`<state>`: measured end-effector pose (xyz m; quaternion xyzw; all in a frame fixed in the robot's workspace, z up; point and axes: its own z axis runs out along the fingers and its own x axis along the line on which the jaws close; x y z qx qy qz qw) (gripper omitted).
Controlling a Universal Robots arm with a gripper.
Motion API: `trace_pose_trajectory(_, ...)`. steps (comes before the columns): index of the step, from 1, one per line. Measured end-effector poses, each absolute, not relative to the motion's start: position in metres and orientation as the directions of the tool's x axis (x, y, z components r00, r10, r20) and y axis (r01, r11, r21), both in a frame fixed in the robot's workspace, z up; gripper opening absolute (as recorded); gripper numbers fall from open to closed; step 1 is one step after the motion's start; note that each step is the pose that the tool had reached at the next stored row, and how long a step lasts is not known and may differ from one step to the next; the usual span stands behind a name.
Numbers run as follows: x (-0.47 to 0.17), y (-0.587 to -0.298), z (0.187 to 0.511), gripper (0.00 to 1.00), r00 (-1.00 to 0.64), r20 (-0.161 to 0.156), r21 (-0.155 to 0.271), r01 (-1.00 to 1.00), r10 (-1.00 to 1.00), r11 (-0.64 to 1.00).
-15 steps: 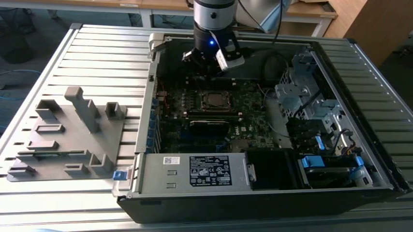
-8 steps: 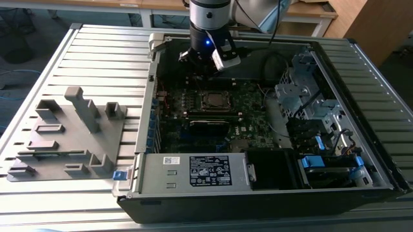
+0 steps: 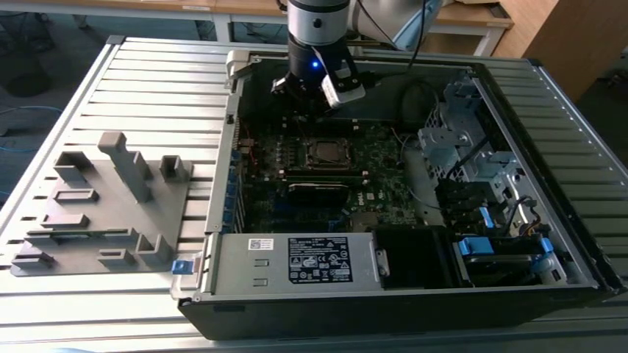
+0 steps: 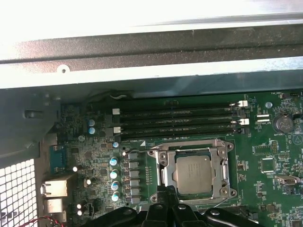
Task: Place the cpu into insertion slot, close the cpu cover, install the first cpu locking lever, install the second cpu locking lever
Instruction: 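Install the first cpu locking lever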
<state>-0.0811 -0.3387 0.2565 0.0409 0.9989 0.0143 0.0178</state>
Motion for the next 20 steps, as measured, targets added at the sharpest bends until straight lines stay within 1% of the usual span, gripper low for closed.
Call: trace_pose_trajectory(20,-0.0826,-0.3387,0.2612,0.11,-0.996,-0.034,0.03,0.081,0.082,0.996)
